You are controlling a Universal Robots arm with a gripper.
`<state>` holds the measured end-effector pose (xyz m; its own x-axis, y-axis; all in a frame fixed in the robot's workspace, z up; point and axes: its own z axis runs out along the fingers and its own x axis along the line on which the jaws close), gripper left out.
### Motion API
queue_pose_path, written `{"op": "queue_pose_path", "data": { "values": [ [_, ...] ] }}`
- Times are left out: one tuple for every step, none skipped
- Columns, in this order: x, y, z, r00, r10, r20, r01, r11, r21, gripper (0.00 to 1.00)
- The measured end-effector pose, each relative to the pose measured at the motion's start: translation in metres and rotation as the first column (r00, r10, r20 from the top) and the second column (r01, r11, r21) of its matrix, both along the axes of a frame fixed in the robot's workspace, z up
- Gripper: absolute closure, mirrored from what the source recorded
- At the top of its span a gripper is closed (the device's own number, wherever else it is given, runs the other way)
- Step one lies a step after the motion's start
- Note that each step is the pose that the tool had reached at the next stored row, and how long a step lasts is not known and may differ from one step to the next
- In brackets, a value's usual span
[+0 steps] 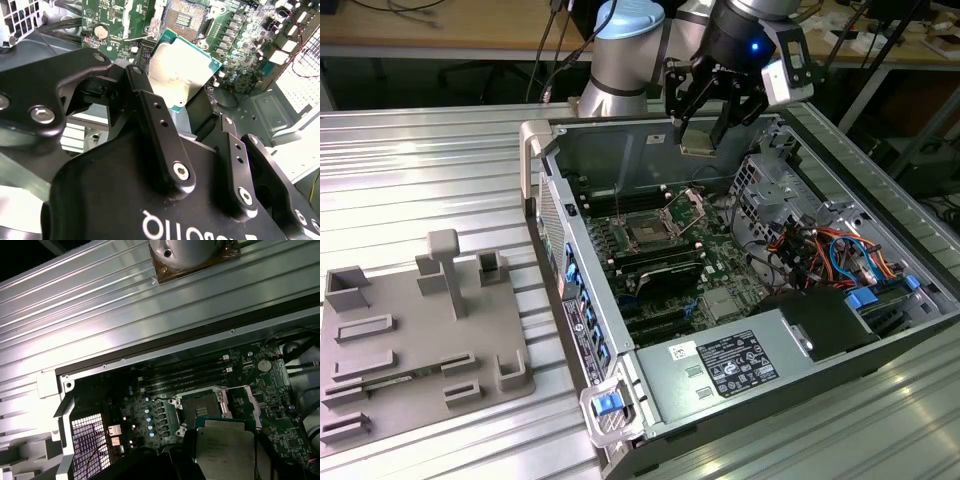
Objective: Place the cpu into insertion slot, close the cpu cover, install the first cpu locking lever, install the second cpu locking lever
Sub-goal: 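Place the cpu into insertion slot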
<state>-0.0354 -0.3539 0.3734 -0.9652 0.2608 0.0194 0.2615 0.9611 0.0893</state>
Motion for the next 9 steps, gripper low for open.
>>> {"op": "queue_pose_path", "data": {
  "values": [
    [0.0000,0.0000,0.0000,1.0000,-0.008,0.0000,0.008,1.0000,0.0000,0.45],
    [0.0000,0.0000,-0.0001,0.9999,-0.015,0.0000,0.015,0.9999,0.0000,0.45],
    [0.0000,0.0000,-0.0001,0.9998,-0.021,0.0000,0.021,0.9998,0.0000,0.45],
    [0.0000,0.0000,-0.0001,0.9996,-0.028,0.0001,0.028,0.9996,0.0000,0.45],
    [0.0000,0.0000,-0.0001,0.9995,-0.033,0.0000,0.033,0.9995,0.0000,0.45],
    [0.0000,0.0000,-0.0002,0.9993,-0.038,0.0000,0.038,0.9993,0.0000,0.45],
    [0.0000,0.0000,-0.0002,0.9989,-0.048,0.0000,0.048,0.9989,0.0000,0.45],
    [0.0000,0.0000,-0.0002,0.9984,-0.057,0.0000,0.057,0.9984,0.0000,0.45],
    [0.0000,0.0000,-0.0003,0.9979,-0.065,0.0000,0.065,0.9979,-0.0001,0.45]
  ]
}}
